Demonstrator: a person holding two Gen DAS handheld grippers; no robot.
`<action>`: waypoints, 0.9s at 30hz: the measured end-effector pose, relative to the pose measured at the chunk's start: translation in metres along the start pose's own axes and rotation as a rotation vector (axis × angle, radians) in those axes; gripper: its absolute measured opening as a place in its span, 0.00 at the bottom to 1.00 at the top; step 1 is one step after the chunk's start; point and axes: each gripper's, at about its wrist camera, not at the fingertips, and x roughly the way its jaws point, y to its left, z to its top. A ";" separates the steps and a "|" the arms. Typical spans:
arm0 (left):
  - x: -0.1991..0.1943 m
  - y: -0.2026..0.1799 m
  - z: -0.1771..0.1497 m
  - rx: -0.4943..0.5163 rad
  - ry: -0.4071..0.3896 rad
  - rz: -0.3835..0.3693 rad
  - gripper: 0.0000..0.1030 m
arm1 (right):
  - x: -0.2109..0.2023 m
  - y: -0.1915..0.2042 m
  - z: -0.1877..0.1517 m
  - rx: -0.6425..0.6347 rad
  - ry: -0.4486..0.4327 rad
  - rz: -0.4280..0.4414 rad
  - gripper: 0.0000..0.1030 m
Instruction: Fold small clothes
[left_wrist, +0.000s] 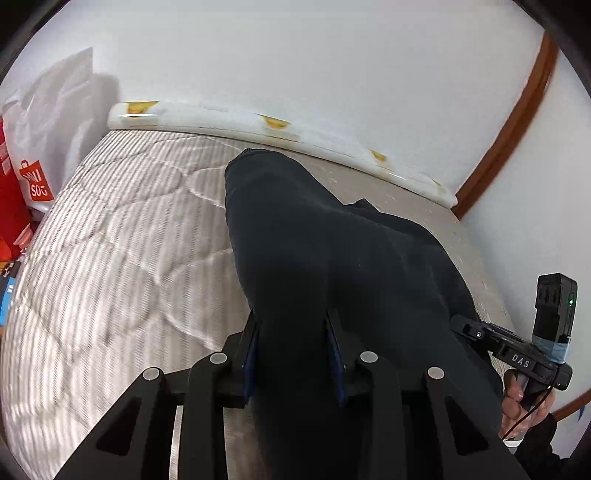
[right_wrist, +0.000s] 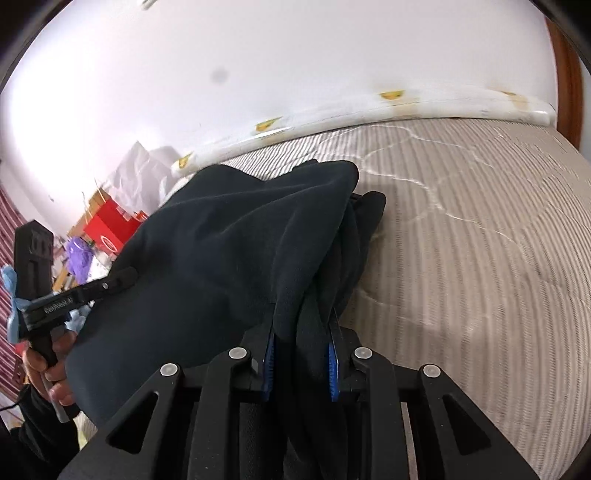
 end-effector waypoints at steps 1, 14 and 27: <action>0.001 0.005 0.001 -0.002 0.006 -0.008 0.32 | 0.003 0.005 0.002 -0.021 0.007 -0.020 0.26; -0.001 0.031 -0.015 0.010 -0.006 -0.039 0.62 | 0.029 0.015 0.073 -0.012 0.026 -0.243 0.25; -0.025 0.014 -0.035 0.025 -0.055 -0.020 0.63 | 0.015 0.010 0.055 -0.123 -0.003 -0.305 0.10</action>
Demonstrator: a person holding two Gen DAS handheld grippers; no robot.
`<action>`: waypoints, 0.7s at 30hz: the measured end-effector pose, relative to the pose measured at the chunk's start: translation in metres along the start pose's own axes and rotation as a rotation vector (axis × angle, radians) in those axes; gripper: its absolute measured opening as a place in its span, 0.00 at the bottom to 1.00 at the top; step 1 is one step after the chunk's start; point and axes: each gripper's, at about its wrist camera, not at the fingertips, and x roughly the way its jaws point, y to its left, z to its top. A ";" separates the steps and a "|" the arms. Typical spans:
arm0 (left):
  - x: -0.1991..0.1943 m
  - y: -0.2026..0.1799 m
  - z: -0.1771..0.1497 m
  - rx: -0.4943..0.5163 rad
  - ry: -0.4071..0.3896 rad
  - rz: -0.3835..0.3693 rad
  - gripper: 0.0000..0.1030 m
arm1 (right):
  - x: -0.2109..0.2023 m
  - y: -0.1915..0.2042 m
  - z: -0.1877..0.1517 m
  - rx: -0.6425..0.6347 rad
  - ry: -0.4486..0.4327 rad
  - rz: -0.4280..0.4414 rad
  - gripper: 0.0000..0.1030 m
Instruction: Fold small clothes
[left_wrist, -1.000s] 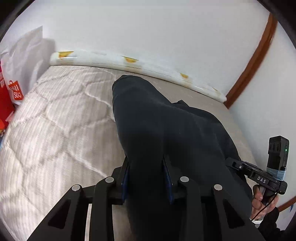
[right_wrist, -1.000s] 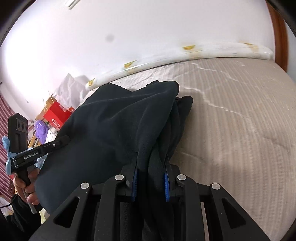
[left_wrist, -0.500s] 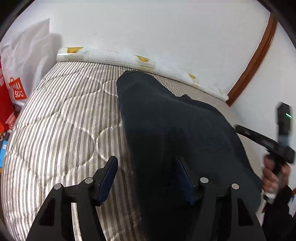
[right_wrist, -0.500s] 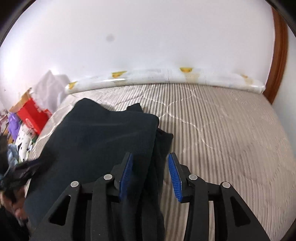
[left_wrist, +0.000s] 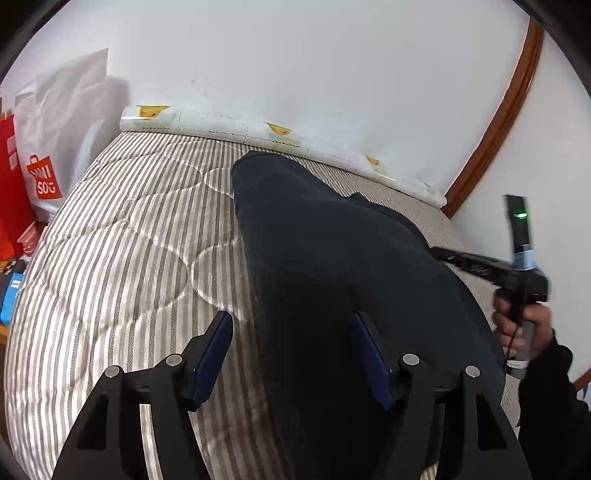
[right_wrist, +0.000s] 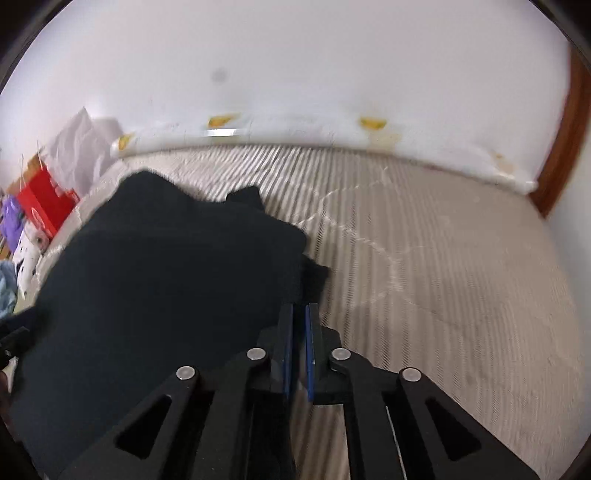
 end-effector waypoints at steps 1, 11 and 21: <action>-0.003 -0.002 -0.002 0.006 -0.004 0.012 0.63 | -0.017 -0.004 -0.007 0.032 -0.020 0.010 0.11; -0.041 -0.033 -0.033 0.040 -0.023 0.068 0.63 | -0.088 0.036 -0.106 -0.022 -0.112 0.106 0.25; -0.053 -0.051 -0.058 0.079 0.001 0.192 0.66 | -0.087 0.029 -0.120 0.016 -0.102 -0.004 0.27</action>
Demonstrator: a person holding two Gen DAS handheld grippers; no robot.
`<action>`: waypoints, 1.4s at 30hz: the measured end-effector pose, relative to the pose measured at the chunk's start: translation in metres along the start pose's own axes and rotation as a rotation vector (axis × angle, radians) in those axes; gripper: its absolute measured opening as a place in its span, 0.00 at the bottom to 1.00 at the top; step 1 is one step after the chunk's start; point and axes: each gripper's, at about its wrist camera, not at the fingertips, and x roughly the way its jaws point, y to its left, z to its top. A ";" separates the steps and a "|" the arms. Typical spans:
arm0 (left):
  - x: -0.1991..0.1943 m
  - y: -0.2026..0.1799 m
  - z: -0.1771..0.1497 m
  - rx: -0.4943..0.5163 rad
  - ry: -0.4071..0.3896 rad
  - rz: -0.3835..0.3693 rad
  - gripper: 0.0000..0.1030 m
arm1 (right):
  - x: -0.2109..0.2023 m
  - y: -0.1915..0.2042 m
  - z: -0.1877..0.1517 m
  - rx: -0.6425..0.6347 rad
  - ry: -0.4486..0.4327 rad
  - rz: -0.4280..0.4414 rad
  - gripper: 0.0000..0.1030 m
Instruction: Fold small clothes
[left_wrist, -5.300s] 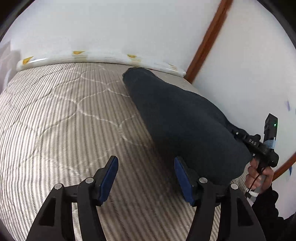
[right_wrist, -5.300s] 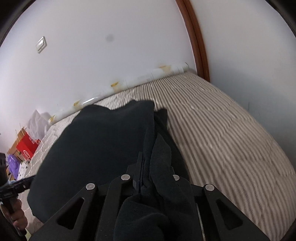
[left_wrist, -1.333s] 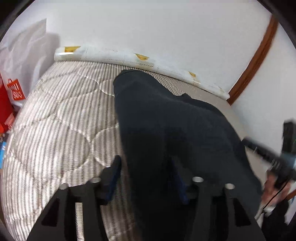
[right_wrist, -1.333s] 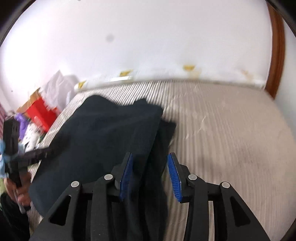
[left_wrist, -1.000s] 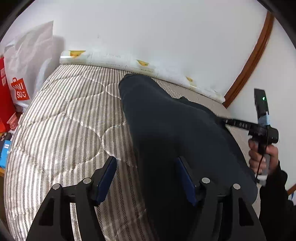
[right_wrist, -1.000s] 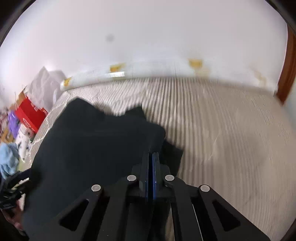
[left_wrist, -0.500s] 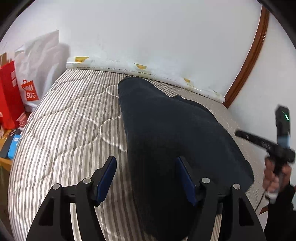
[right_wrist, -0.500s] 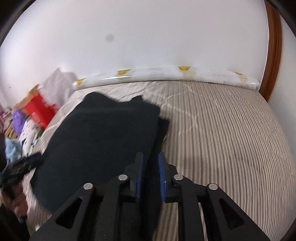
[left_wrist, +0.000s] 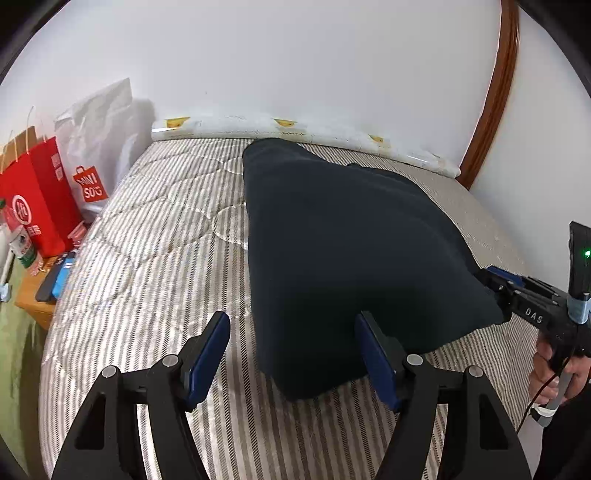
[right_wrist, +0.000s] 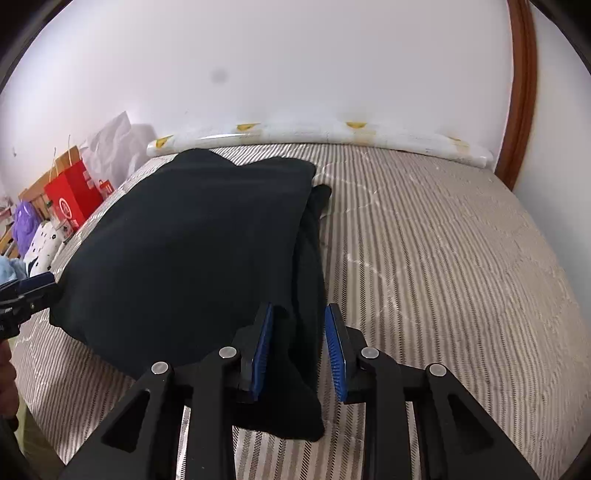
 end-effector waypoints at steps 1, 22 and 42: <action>-0.002 -0.002 -0.001 0.002 0.002 0.005 0.66 | -0.002 0.001 0.000 -0.002 0.004 -0.007 0.27; -0.033 -0.037 0.009 -0.008 -0.021 -0.024 0.66 | -0.043 -0.004 -0.011 0.067 0.027 -0.009 0.36; -0.154 -0.074 -0.007 0.028 -0.163 0.081 0.84 | -0.191 -0.006 -0.022 0.073 -0.133 -0.099 0.96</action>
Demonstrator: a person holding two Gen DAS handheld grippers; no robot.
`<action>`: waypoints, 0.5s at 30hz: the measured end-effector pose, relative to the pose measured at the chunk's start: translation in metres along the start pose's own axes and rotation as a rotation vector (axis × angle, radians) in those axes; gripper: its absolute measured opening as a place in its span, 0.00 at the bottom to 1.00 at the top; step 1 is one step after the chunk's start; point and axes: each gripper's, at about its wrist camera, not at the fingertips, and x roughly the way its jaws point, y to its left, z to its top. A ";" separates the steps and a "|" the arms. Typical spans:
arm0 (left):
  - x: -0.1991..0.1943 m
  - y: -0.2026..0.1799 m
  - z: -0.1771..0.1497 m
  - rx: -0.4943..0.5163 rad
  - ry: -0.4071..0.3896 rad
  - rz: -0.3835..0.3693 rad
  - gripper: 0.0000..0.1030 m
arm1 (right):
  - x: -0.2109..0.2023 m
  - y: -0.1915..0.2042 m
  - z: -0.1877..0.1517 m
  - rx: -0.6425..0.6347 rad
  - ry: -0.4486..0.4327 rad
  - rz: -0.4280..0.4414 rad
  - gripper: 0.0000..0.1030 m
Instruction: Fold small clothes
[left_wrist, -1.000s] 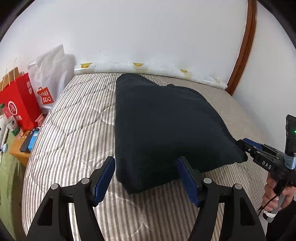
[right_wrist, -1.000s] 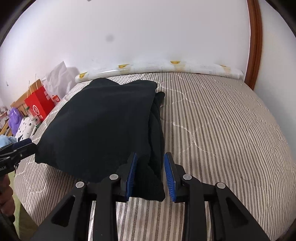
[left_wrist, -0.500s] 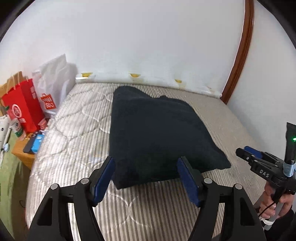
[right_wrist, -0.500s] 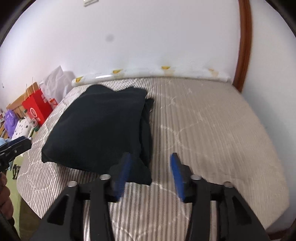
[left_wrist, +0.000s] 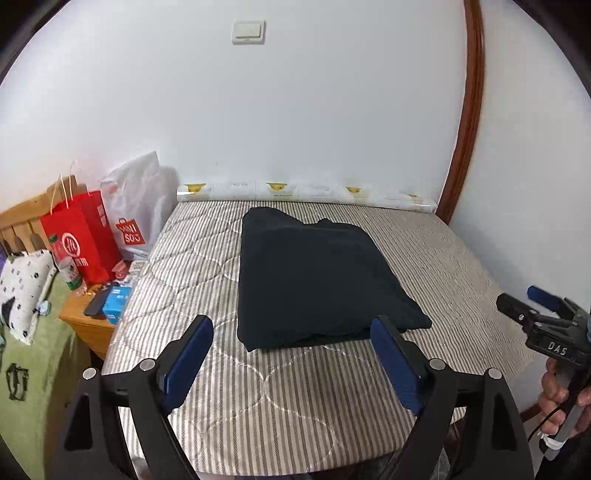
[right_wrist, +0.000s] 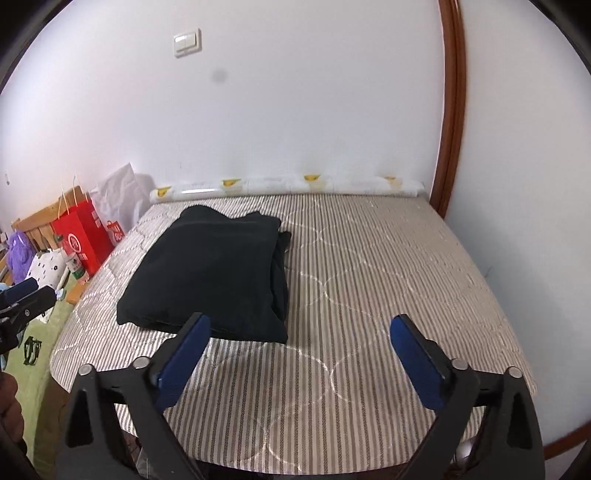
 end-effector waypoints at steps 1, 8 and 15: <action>-0.003 -0.002 0.000 0.006 -0.006 -0.002 0.84 | -0.002 0.000 0.000 0.002 -0.003 0.000 0.96; -0.014 -0.008 -0.002 0.016 -0.019 0.011 0.84 | -0.010 -0.002 -0.003 0.023 -0.005 -0.001 0.97; -0.013 -0.008 -0.001 0.002 -0.012 0.007 0.84 | -0.012 -0.001 -0.004 0.009 0.000 -0.017 0.97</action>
